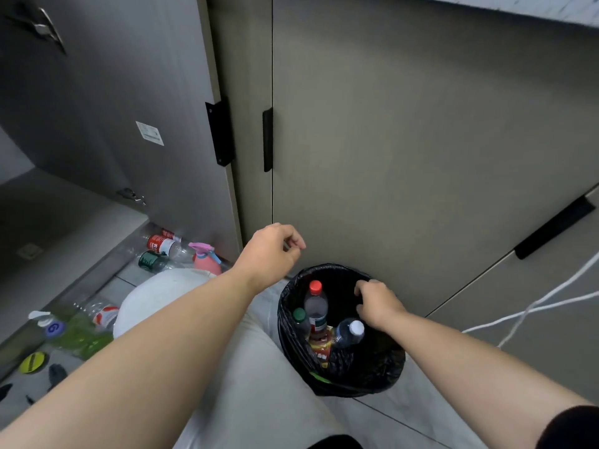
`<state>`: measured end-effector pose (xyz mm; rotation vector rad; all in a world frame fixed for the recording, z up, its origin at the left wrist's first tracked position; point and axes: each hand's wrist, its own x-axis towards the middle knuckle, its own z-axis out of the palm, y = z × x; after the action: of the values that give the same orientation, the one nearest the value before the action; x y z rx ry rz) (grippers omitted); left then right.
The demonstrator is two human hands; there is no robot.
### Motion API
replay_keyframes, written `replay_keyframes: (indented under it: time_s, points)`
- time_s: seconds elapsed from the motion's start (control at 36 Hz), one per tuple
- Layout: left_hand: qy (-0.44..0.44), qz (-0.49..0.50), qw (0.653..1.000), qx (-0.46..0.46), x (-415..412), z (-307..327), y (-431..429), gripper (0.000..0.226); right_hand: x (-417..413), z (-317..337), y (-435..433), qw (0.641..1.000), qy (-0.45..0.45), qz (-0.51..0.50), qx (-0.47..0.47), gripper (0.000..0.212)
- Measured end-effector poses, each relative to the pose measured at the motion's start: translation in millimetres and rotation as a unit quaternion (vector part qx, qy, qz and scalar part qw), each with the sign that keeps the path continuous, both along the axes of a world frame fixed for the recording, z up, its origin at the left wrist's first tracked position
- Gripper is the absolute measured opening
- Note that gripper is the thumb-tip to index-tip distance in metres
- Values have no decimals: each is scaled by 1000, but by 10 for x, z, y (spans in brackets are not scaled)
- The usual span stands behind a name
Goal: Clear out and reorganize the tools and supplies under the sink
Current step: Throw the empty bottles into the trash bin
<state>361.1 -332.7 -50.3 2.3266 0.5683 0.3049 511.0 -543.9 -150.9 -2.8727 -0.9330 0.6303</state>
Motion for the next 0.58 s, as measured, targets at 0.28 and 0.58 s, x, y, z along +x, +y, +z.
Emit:
replay_keyframes:
  time_s: [0.28,0.58]
  points:
    - [3,2,999,-36,-95,110,17,21,-30,691,433,981,-61,45,178,12]
    - [47,154,984,-81,-848,350,1268,14,-602,1335,1772,933,37,201,297,19]
